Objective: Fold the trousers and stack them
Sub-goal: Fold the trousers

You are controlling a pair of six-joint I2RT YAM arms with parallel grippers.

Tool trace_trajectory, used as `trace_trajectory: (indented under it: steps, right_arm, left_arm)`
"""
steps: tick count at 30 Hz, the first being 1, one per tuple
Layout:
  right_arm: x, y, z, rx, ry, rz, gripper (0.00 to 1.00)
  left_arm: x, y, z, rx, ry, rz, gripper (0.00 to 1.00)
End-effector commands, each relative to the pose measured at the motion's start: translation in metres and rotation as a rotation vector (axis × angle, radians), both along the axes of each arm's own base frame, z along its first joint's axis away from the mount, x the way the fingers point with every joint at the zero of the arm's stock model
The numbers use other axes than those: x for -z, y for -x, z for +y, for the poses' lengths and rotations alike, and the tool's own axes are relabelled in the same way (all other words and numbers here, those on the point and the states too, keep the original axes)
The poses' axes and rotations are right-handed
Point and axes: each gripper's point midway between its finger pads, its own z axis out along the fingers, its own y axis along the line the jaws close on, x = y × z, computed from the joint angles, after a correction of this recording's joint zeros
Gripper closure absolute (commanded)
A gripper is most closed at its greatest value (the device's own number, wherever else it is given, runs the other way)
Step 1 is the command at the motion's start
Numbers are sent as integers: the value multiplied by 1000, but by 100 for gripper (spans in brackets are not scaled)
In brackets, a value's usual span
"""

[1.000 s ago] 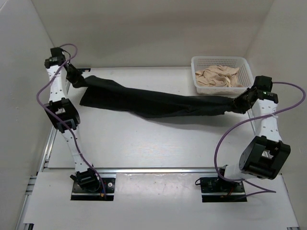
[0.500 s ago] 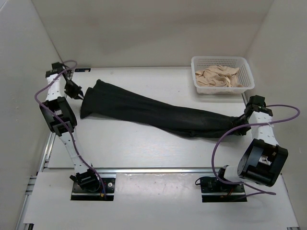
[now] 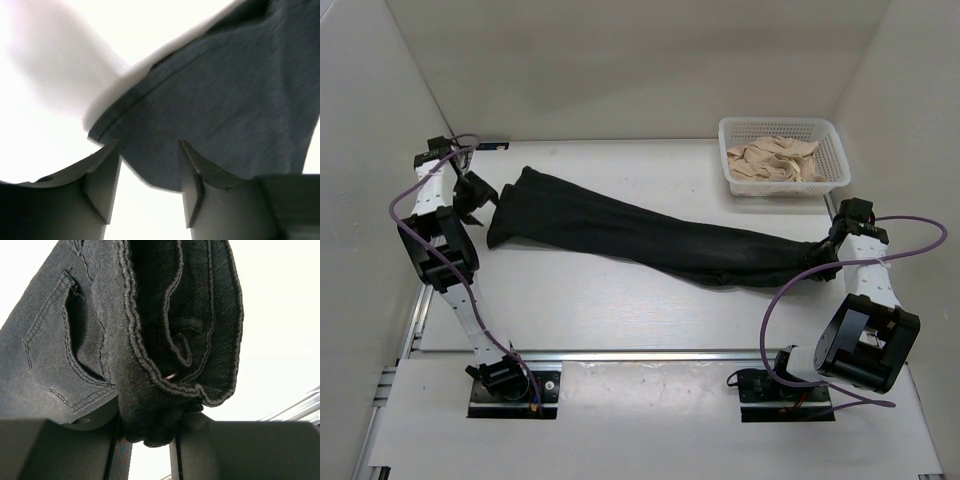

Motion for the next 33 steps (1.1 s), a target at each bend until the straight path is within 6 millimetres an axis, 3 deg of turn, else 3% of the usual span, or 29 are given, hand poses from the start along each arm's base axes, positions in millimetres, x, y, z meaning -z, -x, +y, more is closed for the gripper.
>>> trace_trajectory:
  steps: [1, 5, 7, 12, 16, 17, 19, 20, 22, 25, 27, 29, 30, 31, 33]
  right_arm:
    - [-6, -6, -2, -6, 13, -53, 96]
    - [-8, -12, 0, -15, -1, -77, 96]
    - [-8, -12, 2, -19, -10, -81, 96]
    - [-9, -12, 4, -23, -18, -84, 96]
    - [-6, -10, 5, -22, -22, -75, 96]
    - [-6, -10, 5, -22, -22, -75, 96]
    - [-6, -10, 5, -22, -22, -75, 96]
    - [-6, -10, 5, -22, -22, -75, 96]
    - [-6, -11, 6, -26, -30, -78, 96]
    - [-9, -13, 5, -26, -26, -87, 96]
    - [-12, -15, 1, -10, -7, -91, 96]
    - [-11, -14, -3, 9, 12, -84, 96]
    - [-11, -14, -3, 9, 12, -84, 96]
    - [-17, -16, -6, 21, 24, -101, 96]
    - [-20, -16, -6, 30, 25, -114, 96]
  left_arm:
    - [-20, 15, -15, -1, 29, -53, 22]
    - [0, 20, -31, 34, 93, -20, 0]
    - [13, 23, -42, 48, 161, 7, 0]
    - [34, 23, -50, 33, 173, 51, 3]
    - [42, 16, -56, 39, 178, 59, 25]
    - [42, 16, -56, 39, 178, 59, 46]
    - [40, 13, -55, 40, 175, 50, 76]
    - [35, 11, -55, 40, 173, 45, 90]
    - [12, 4, -51, 41, 146, -6, 90]
    - [-41, -20, -42, 57, 69, -118, 90]
    - [-86, -55, -45, 102, 24, -250, 90]
    - [-108, -67, -53, 137, 41, -284, 90]
    - [-152, -83, -58, 169, 50, -410, 90]
    - [-148, -90, -62, 169, 81, -413, 90]
    - [-170, -100, -68, 175, 106, -506, 90]
